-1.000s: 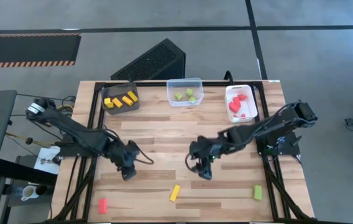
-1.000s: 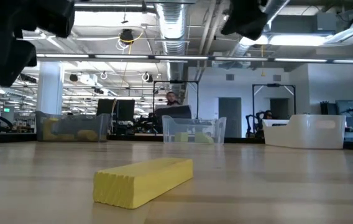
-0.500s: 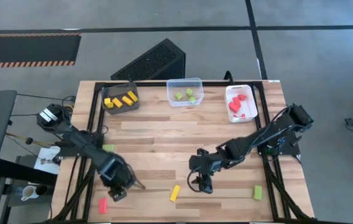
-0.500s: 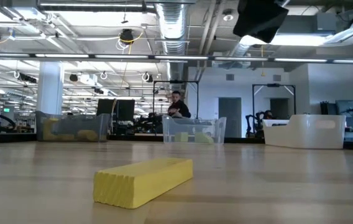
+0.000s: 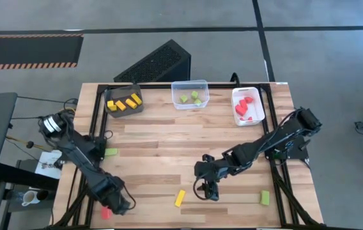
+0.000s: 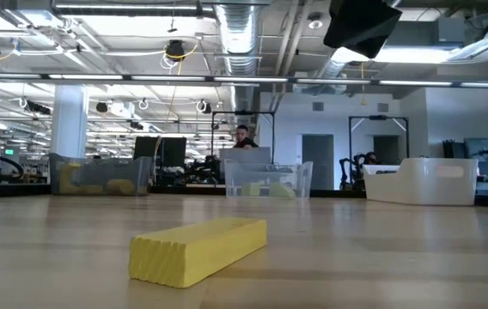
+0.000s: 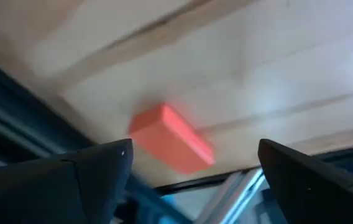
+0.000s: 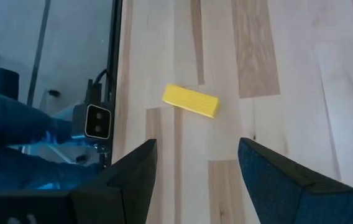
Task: Sort & place blocks by color
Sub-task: Put the yellow block into the black bin
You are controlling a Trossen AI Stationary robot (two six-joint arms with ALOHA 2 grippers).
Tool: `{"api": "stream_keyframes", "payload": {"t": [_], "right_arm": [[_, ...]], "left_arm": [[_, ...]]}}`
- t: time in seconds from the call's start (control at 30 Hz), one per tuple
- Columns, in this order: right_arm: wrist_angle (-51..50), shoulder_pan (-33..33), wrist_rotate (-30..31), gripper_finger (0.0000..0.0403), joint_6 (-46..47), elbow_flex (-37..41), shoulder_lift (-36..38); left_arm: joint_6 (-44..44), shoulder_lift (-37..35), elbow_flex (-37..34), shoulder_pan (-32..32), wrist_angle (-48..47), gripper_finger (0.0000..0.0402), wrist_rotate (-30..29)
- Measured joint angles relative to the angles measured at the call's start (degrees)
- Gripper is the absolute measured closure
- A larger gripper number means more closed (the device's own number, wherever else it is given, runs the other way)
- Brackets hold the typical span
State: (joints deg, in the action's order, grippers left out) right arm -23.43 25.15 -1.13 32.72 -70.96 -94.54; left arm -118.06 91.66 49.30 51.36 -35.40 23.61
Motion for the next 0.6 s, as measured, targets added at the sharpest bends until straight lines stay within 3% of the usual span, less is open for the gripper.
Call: {"api": "stream_keyframes", "payload": {"t": [0.17,0.27,0.6], "right_arm": [[-0.06,-0.04,-0.02,0.0159,-0.29,0.0,0.0],[-0.08,-0.06,-0.02,0.0159,-0.75,0.0,0.0],[-0.48,-0.09,-0.28,0.0159,-1.7,0.0,0.0]], "left_arm": [[-12.17,0.37,0.0,2.88,3.5,0.0074,-5.87],[-17.64,0.37,0.0,5.68,3.21,0.0076,-6.29],[-17.51,1.33,0.02,6.44,5.52,0.0077,-7.63]]}}
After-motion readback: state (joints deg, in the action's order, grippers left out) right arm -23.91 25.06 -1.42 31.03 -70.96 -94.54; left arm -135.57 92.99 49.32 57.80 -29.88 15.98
